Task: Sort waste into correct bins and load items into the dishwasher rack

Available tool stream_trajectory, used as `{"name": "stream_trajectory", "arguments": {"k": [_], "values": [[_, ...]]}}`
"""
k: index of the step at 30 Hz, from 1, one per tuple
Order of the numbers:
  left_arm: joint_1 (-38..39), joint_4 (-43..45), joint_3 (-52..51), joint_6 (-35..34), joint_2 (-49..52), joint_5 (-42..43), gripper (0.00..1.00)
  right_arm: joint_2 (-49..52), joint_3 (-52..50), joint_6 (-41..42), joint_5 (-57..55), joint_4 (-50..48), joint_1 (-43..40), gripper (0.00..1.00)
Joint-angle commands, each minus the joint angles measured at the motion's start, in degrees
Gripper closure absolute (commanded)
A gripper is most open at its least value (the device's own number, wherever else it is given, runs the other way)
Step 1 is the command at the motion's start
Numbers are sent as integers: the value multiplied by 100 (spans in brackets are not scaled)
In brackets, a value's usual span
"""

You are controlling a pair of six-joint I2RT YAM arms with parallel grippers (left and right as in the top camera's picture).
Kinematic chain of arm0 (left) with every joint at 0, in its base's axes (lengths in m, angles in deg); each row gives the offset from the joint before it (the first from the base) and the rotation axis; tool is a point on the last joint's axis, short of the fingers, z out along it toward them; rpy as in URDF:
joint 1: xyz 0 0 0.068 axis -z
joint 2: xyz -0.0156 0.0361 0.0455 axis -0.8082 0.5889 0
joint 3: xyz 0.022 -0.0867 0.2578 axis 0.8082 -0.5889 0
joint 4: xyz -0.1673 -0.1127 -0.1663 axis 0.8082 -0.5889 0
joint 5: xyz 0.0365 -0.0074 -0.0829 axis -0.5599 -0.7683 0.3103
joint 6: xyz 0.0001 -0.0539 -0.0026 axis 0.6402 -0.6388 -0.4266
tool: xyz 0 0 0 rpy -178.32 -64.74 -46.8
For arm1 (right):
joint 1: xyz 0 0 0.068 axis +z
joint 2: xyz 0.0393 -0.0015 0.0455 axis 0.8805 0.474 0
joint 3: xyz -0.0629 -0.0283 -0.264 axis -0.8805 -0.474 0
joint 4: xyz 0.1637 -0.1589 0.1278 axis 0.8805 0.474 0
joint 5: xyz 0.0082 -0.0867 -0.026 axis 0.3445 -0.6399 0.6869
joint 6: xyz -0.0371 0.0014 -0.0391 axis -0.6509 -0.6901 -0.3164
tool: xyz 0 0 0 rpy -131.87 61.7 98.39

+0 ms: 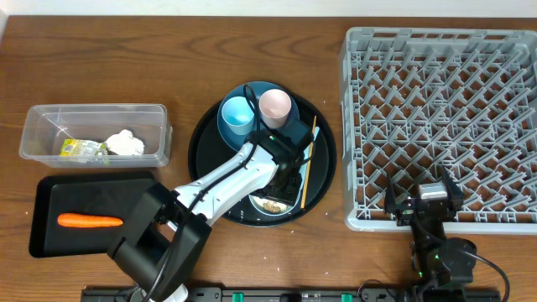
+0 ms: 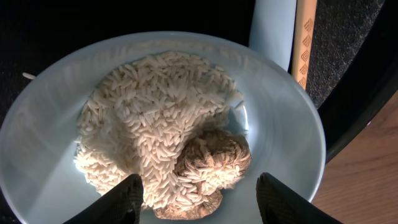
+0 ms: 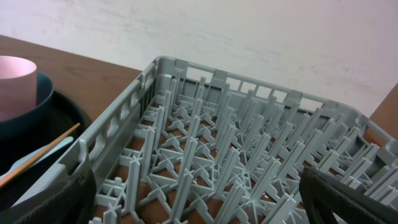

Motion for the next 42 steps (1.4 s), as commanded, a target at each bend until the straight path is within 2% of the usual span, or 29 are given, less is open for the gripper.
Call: {"name": "stream_trajectory", "arguments": {"k": [1,13,16,22,24,27,35,42], "values": [[17,4,-85,9,50,33,40,-26,-9,-31,-15,20,-35,1],[17,157,-168,9,52,35,41,-26,-9,-31,-15,20,-35,1],[17,295,-278,9,52,37,49,-26,-9,-31,-15,20,-35,1],[17,374,-411,9,52,35,50,-26,-9,-31,-15,20,-35,1],[17,396,-411,11,50,35,53,-26,-9,-31,-15,20,-35,1],[17,457,-411,11,50,35,64,-26,-9,-31,-15,20,-35,1],[17,452,-372,13,37,35,68,-26,-9,-31,-15,20,-35,1],[11,411,-240,20,37,28,81,-26,-9,-31,-15,20,-35,1]]}}
